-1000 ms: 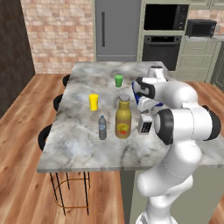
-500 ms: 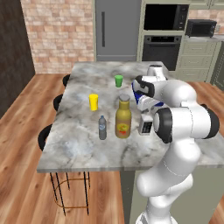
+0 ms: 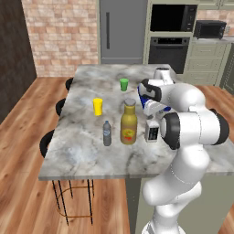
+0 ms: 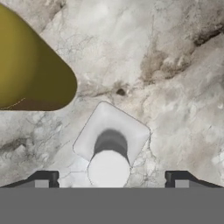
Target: Place the drinks on the dining counter in a tight cluster.
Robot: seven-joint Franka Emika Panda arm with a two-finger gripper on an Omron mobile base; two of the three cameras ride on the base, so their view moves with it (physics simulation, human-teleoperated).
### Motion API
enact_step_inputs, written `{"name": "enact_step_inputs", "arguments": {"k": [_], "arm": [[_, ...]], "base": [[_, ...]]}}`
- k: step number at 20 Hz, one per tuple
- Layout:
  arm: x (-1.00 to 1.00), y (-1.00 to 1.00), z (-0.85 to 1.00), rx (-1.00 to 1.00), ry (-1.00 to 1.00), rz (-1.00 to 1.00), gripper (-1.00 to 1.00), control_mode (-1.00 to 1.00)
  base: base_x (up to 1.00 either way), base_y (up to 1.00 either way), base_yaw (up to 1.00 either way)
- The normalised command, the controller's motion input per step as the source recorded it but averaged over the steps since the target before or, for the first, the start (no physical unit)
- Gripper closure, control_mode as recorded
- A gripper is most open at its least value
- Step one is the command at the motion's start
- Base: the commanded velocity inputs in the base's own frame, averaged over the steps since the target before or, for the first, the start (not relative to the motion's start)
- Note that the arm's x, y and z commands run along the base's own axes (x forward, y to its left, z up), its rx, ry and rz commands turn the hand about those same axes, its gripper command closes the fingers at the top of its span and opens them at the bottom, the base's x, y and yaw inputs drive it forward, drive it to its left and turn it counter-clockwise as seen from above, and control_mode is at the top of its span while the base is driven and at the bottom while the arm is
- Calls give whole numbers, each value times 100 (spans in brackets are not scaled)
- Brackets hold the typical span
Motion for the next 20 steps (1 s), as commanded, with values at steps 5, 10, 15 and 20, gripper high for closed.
{"name": "enact_step_inputs", "arguments": {"k": [5, 10, 15, 20], "arm": [[-19, -5, 30, 0, -3, -12, -100, -100], [-81, -1, 56, 0, -19, -22, -100, -100], [-100, 0, 54, 0, -26, -24, -100, -100], [-100, 0, 42, 0, -30, -28, -100, -100]], "base": [[0, 0, 0], [0, 0, 0], [0, 0, 0], [0, 0, 0]]}}
